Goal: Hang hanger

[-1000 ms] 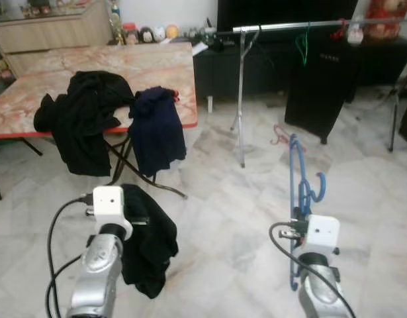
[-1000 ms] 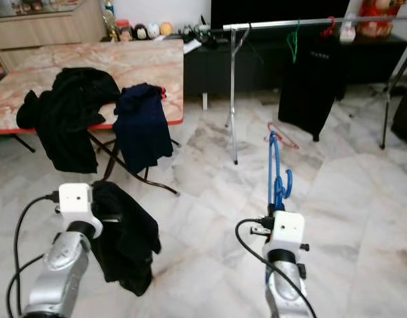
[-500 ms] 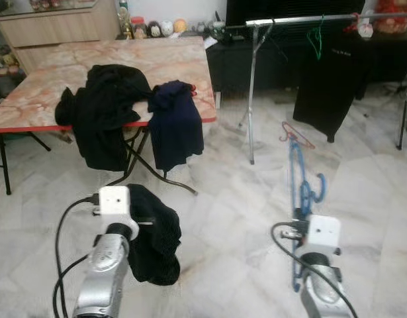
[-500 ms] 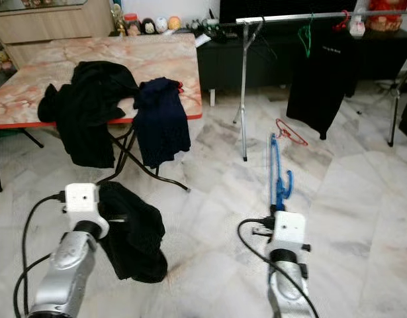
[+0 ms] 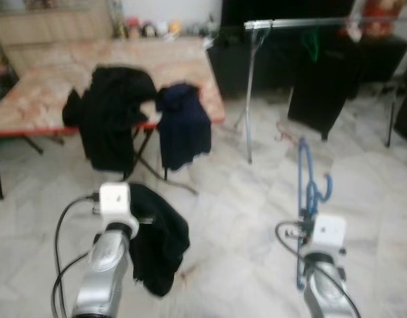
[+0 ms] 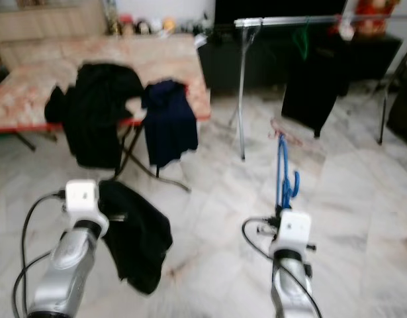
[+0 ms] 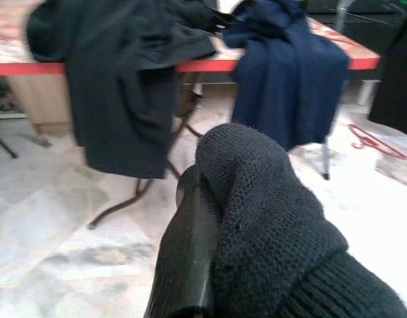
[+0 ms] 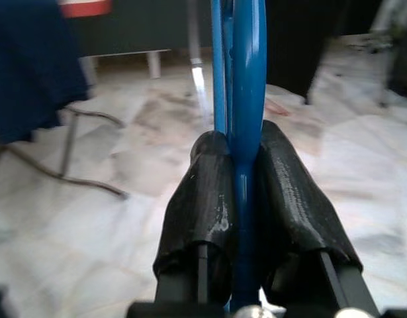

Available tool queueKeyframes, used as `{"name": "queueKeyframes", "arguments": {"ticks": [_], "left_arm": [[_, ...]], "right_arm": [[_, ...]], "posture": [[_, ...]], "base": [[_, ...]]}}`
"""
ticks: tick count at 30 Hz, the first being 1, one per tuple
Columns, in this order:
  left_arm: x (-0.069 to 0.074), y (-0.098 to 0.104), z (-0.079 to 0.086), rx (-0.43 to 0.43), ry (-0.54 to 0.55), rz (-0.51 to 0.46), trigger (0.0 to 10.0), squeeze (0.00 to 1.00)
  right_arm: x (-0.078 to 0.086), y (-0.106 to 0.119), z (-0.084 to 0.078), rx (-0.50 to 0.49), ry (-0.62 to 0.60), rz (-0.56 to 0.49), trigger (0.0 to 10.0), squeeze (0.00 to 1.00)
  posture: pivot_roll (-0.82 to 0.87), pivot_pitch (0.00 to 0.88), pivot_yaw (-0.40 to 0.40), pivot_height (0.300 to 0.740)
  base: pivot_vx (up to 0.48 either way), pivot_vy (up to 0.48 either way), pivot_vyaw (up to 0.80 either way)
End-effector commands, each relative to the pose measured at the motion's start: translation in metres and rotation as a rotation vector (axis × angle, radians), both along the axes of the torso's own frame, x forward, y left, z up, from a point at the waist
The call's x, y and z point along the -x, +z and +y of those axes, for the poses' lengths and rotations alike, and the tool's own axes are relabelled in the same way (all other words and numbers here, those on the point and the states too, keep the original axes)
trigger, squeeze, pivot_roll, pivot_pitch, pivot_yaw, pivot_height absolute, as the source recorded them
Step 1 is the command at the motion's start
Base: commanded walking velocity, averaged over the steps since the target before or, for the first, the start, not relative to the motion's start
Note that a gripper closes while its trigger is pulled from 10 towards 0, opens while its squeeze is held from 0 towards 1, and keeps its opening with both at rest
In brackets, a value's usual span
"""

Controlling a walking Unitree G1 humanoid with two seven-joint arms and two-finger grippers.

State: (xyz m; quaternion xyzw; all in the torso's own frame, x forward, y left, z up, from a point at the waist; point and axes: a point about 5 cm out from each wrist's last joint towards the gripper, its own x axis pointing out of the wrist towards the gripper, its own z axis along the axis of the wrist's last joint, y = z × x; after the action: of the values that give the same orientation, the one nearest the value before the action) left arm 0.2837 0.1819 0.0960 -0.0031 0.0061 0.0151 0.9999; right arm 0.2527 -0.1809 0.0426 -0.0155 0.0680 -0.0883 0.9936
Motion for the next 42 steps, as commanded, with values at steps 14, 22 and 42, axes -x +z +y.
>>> {"name": "queueKeyframes", "arguments": {"ticks": [14, 22, 42], "left_arm": [[-0.004, 0.025, -0.009, 0.022, -0.020, -0.094, 10.0, 0.00], [-0.002, 0.032, -0.010, 0.032, -0.024, -0.123, 10.0, 0.00], [0.017, 0.042, 0.011, -0.015, 0.039, -0.152, 10.0, 0.00]], "right_arm": [[0.021, -0.076, -0.033, 0.060, -0.071, 0.449, 10.0, 0.00], [0.051, -0.105, -0.046, 0.187, -0.040, 0.694, 10.0, 0.00], [0.103, -0.138, -0.022, 0.167, 0.063, 0.919, 10.0, 0.00]], "posture": [[-0.03, 0.000, 0.005, 0.740], [-0.03, 0.000, 0.004, 0.740], [0.00, 0.000, -0.001, 0.740]], "base": [[0.000, 0.035, 0.00], [0.000, 0.000, 0.00], [0.076, 0.000, 0.00]]}}
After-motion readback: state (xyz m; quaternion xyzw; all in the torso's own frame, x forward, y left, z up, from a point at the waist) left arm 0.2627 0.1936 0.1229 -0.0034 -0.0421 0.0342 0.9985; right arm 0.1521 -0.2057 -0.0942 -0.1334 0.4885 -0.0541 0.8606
